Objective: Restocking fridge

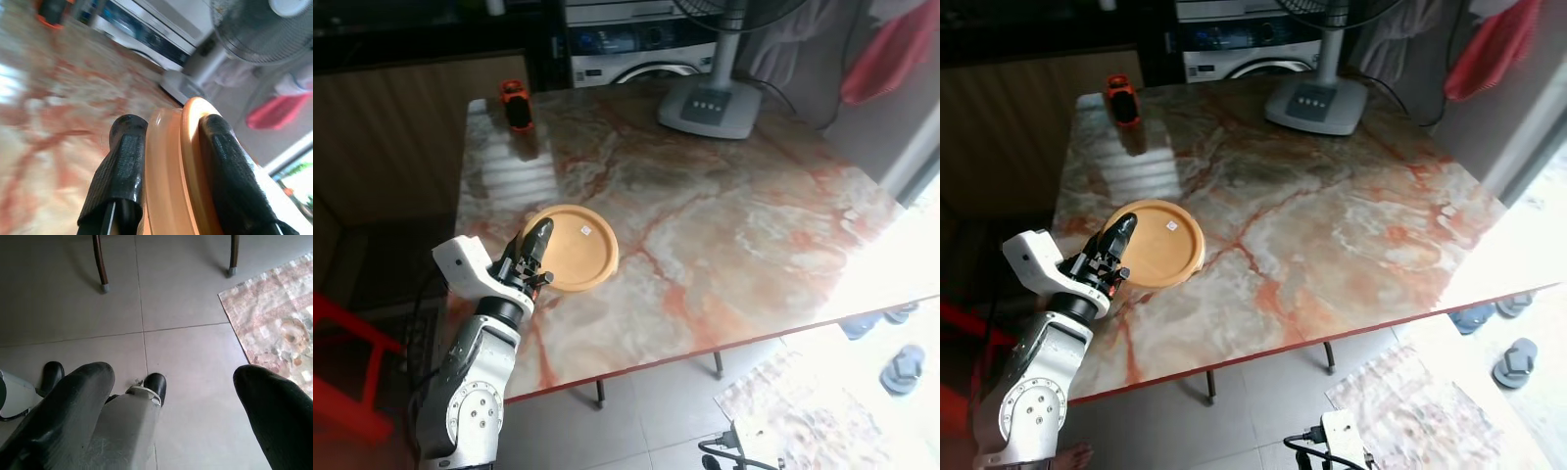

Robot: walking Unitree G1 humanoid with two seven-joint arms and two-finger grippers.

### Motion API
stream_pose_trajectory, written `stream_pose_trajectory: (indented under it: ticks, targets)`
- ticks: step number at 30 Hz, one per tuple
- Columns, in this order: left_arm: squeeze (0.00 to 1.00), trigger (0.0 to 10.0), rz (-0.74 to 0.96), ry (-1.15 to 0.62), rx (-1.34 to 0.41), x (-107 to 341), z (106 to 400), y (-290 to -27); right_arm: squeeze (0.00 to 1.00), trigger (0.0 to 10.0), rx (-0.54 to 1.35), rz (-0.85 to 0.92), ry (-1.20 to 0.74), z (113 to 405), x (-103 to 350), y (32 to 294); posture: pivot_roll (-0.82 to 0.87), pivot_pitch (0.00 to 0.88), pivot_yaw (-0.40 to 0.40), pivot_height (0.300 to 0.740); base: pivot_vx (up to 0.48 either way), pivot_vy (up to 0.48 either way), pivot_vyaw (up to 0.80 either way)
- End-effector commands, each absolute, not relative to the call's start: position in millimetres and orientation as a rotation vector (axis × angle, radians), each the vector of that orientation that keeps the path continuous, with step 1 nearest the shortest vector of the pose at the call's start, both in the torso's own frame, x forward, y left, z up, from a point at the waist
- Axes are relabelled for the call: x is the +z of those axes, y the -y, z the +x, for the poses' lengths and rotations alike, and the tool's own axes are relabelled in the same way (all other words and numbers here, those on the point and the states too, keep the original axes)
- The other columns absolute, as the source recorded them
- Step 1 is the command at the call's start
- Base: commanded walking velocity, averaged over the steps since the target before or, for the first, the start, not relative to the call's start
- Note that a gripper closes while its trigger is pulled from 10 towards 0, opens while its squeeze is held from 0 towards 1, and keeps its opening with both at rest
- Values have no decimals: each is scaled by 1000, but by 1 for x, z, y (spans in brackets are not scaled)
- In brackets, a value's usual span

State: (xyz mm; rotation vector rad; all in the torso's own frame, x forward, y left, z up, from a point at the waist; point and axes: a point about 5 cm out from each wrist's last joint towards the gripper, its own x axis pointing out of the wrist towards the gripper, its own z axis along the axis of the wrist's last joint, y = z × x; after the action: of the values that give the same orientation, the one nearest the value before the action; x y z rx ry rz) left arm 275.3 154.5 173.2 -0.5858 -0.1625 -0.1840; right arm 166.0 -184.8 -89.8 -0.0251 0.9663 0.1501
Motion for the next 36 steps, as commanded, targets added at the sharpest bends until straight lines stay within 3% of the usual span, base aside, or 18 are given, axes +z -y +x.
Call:
stream_pose_trajectory:
  ticks: [1, 29, 36]
  targets:
    - [0, 10000, -573, 175, -179, 176, 276, -157, 0, 10000, 147, -18, -975, 163, -91, 183, 57, 39, -4, 740, 0, 0, -788]
    - [0, 10000, -518, 149, -201, 172, 276, -152, 0, 10000, 146, -17, -984, 160, -93, 183, 56, 12, 0, 740, 0, 0, -788]
    - [0, 10000, -512, 138, -202, 171, 277, -151, 0, 10000, 147, -17, -982, 161, -92, 183, 58, 23, -2, 740, 0, -252, -788]
